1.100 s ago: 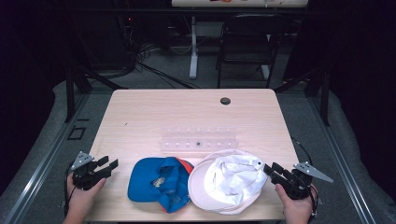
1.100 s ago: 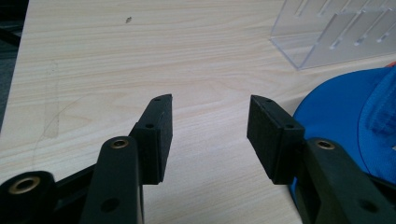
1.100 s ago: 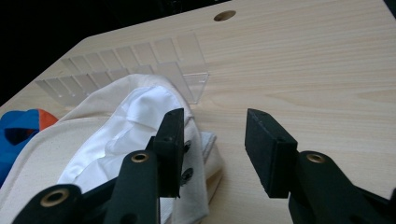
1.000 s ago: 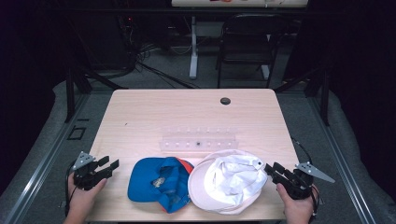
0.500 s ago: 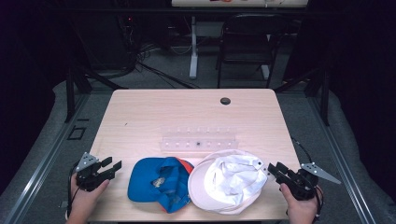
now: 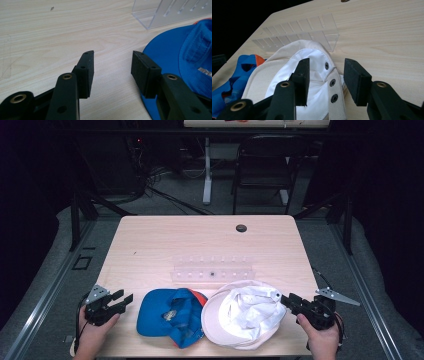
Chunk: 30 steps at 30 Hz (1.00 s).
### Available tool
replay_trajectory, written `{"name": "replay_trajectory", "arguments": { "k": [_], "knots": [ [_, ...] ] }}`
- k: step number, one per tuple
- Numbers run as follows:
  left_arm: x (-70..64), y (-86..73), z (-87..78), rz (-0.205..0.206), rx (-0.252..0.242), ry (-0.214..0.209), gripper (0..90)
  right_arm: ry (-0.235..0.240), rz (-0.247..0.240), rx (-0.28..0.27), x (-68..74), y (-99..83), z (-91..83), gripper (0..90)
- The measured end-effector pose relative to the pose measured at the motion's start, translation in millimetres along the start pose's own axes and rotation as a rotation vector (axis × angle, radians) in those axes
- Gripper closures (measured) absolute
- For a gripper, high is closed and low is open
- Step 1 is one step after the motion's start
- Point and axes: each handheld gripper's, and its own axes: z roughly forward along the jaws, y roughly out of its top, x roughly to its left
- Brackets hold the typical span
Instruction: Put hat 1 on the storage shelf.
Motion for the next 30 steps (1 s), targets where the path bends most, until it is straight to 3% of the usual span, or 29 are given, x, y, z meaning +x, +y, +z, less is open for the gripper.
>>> {"name": "replay_trajectory", "arguments": {
  "k": [9, 12, 19, 20, 22, 23, 30],
  "knots": [
    [-0.9, 0.0, 2.3, 0.006, 0.011, 0.000, 53.9, 0.003, 0.003, 0.117, 0.1, 13.2, 10.2, 56.3],
    [-1.0, -0.1, 3.4, 0.005, 0.000, 0.000, 54.1, -0.023, -0.017, 0.148, 0.8, 19.7, 12.7, 55.7],
    [0.0, 0.8, 2.3, 0.011, 0.009, -0.004, 54.3, -0.032, -0.008, 0.188, -1.5, 31.0, 15.4, 54.9],
    [0.0, 0.8, 2.5, 0.011, 0.009, -0.004, 54.3, -0.039, -0.006, 0.224, -3.1, 34.0, 17.3, 54.9],
    [-0.3, 0.5, 3.8, 0.009, -0.001, -0.001, 54.3, -0.042, -0.005, 0.244, -3.7, 35.5, 18.6, 54.9],
    [0.0, 1.2, 3.3, 0.012, 0.011, -0.004, 54.3, -0.029, 0.002, 0.285, -5.3, 38.2, 20.9, 54.9],
    [0.0, 1.5, 3.4, 0.017, 0.010, -0.003, 54.3, 0.009, 0.049, 0.390, -9.2, 42.4, 30.2, 54.5]
  ]
}}
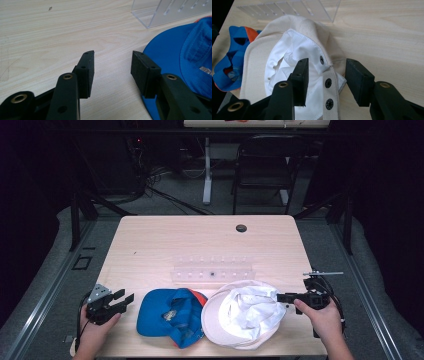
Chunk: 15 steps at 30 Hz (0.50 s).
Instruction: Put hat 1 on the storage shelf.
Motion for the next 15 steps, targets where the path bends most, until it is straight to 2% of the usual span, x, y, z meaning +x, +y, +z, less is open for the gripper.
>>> {"name": "replay_trajectory", "arguments": {
  "k": [1, 2, 4, 7, 10, 15],
  "knots": [
    [0.0, 0.0, 0.0, 0.000, 0.000, 0.000, 54.3, 0.000, 0.000, 0.000, 0.0, 0.0, 0.0, 54.5],
    [0.0, 0.0, 0.0, -0.001, 0.001, -0.001, 54.4, -0.002, 0.003, 0.033, 0.3, 1.6, 2.8, 54.6],
    [0.2, -0.1, 0.1, -0.002, 0.002, 0.000, 54.3, -0.002, 0.003, 0.056, 1.2, 2.9, 6.3, 55.1],
    [0.6, -0.1, 0.5, -0.003, 0.001, 0.000, 54.3, -0.014, 0.013, 0.084, 2.6, 5.4, 9.7, 61.6],
    [1.2, -0.1, 0.8, -0.003, 0.005, 0.000, 54.4, -0.001, 0.024, 0.116, 2.3, 8.8, 10.9, 66.3],
    [1.8, -0.2, 1.0, -0.009, 0.002, 0.001, 54.4, -0.006, 0.005, 0.154, 3.4, 12.8, 12.9, 63.5]
  ]
}}
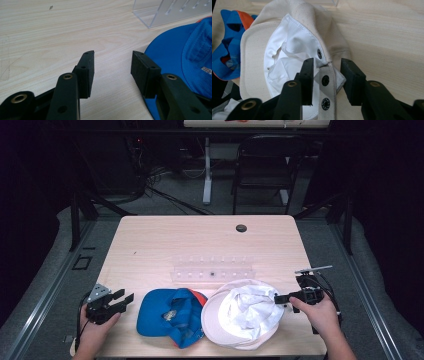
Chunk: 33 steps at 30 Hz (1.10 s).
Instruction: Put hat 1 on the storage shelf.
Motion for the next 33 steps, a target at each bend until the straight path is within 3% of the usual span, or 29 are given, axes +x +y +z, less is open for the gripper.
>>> {"name": "replay_trajectory", "arguments": {
  "k": [10, 14, 15, 16, 19, 20, 22, 23, 24, 26, 27, 28, 33],
  "knots": [
    [0.2, 0.0, 0.1, -0.003, 0.002, -0.003, 54.4, 0.003, -0.012, 0.097, 0.5, 9.9, 10.9, 65.0],
    [0.2, 0.0, 0.1, -0.003, 0.002, -0.003, 54.4, -0.020, -0.026, 0.139, 2.5, 13.4, 10.8, 65.3],
    [0.2, 0.0, 0.1, -0.003, 0.002, -0.003, 54.4, -0.022, -0.012, 0.128, 4.1, 13.3, 11.9, 65.2],
    [-0.1, 0.1, 0.0, -0.002, 0.001, -0.001, 54.3, -0.027, -0.028, 0.155, 3.9, 14.8, 10.9, 65.2],
    [-0.2, 0.1, 0.0, -0.001, 0.000, -0.001, 54.3, -0.039, -0.022, 0.153, 6.1, 15.1, 12.3, 65.2],
    [-0.2, 0.0, 0.2, -0.001, 0.001, -0.001, 54.4, -0.044, -0.054, 0.205, 6.4, 17.4, 11.2, 67.6],
    [-0.2, -0.1, 0.4, -0.001, 0.001, 0.000, 54.4, -0.048, -0.036, 0.189, 8.5, 16.5, 12.8, 70.8],
    [-0.3, -0.1, 0.5, -0.001, 0.001, 0.001, 54.4, -0.050, -0.046, 0.213, 9.1, 17.7, 11.4, 74.8],
    [-0.3, -0.1, 0.5, 0.000, 0.001, 0.002, 54.4, -0.054, -0.021, 0.182, 11.2, 16.5, 12.5, 77.2],
    [-0.3, -0.1, 0.4, 0.000, 0.001, 0.003, 54.4, -0.073, -0.029, 0.211, 14.1, 18.6, 9.9, 80.2],
    [-0.3, -0.1, 0.3, 0.000, 0.001, 0.003, 54.5, -0.076, -0.047, 0.230, 14.5, 19.9, 8.5, 80.6],
    [-0.3, -0.1, 0.3, -0.001, 0.001, 0.004, 54.6, -0.084, -0.028, 0.206, 17.2, 18.9, 9.5, 80.8],
    [0.1, -0.5, 0.2, -0.003, -0.010, 0.007, 54.6, -0.089, -0.021, 0.250, 20.8, 22.2, 7.0, 81.7]
  ]
}}
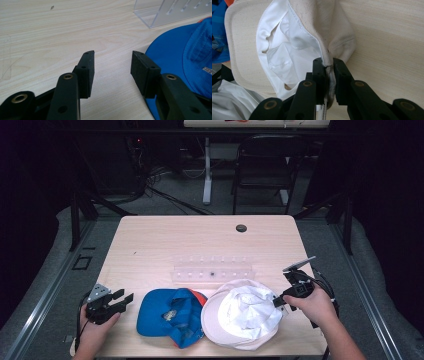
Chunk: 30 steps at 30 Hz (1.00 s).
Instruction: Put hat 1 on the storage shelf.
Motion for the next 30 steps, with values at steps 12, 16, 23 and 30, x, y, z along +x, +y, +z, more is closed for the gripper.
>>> {"name": "replay_trajectory", "arguments": {
  "k": [12, 16, 23, 30],
  "knots": [
    [1.2, 0.0, -1.0, -0.002, 0.011, -0.001, 54.6, 0.045, 0.043, 0.004, 10.6, 3.2, -10.3, 81.9],
    [1.3, 0.2, -1.3, -0.003, 0.008, -0.001, 54.6, 0.074, 0.040, 0.014, 12.0, 4.8, -16.8, 81.9],
    [1.1, 0.1, -1.7, -0.002, 0.007, -0.001, 54.7, 0.154, 0.060, -0.013, 18.8, 7.3, -33.9, 82.0],
    [1.3, 0.2, -1.4, -0.001, 0.008, 0.000, 54.6, 0.232, 0.113, -0.005, 28.6, 9.9, -47.4, 82.0]
  ]
}}
